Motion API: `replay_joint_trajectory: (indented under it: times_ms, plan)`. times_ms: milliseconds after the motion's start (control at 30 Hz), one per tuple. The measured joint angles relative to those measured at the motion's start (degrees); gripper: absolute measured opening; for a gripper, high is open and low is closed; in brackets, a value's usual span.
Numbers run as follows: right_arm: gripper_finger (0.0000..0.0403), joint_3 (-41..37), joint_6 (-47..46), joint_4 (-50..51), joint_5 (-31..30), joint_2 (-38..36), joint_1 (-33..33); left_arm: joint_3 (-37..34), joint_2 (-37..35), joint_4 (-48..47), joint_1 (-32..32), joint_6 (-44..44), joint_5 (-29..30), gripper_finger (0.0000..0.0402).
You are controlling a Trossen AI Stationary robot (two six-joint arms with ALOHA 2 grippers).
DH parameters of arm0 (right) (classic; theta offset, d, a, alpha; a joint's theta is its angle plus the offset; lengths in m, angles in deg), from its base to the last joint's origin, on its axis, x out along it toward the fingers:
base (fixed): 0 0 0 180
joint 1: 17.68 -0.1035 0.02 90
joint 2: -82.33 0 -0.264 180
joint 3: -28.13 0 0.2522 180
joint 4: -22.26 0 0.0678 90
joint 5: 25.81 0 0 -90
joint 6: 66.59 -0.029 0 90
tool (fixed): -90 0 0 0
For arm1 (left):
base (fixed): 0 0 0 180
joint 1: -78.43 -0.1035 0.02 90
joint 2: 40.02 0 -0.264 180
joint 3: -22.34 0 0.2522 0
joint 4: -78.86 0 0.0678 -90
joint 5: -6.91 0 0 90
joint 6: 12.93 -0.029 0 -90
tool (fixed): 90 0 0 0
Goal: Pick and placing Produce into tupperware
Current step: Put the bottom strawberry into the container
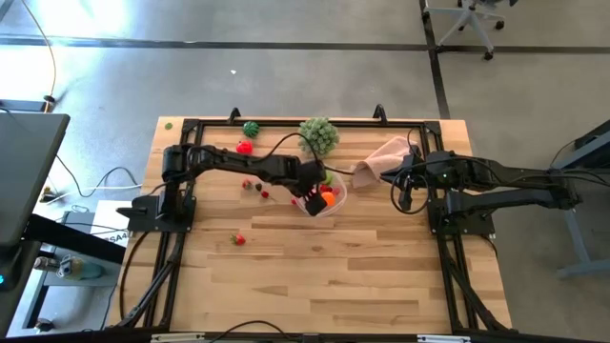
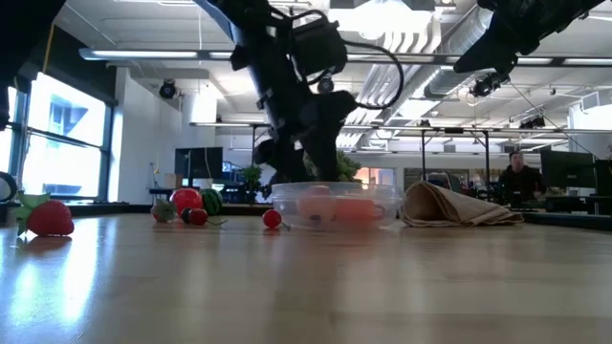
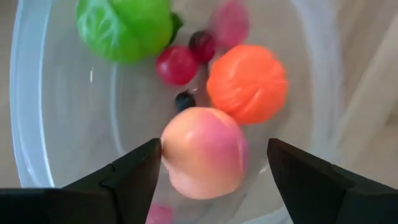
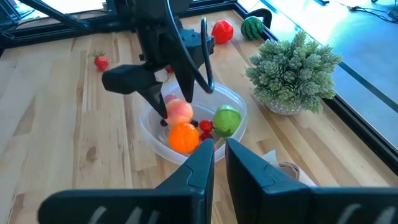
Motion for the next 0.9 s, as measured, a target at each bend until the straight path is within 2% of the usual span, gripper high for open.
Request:
replay_joint_trajectory:
  times_ms: [233,467,633,733,900]
  plan:
    - [0.0030,0.0,0.0,0.0,0.0,0.0,0.0,7.3,0.0,-8.7,0.0,-0.2,1.3,0.0250]
    - [0.0030,0.0,0.0,0.0,-0.2,0.0,0.0,14.3,0.0,-26.3,0.4,6.3,0.5,0.0229]
    - [0.0030,0.0,0.0,0.0,-0.2,0.0,0.0,15.7,-0.7,-35.6,2.6,9.1,0.5,0.0217]
    - [0.0030,0.0,0.0,0.0,-0.1,0.0,0.0,15.7,-2.2,-38.7,4.4,11.3,3.6,0.0209]
    - [0.0030,0.0,0.0,0.0,-0.1,0.0,0.0,15.7,-5.5,-42.9,9.5,17.0,12.2,0.0199]
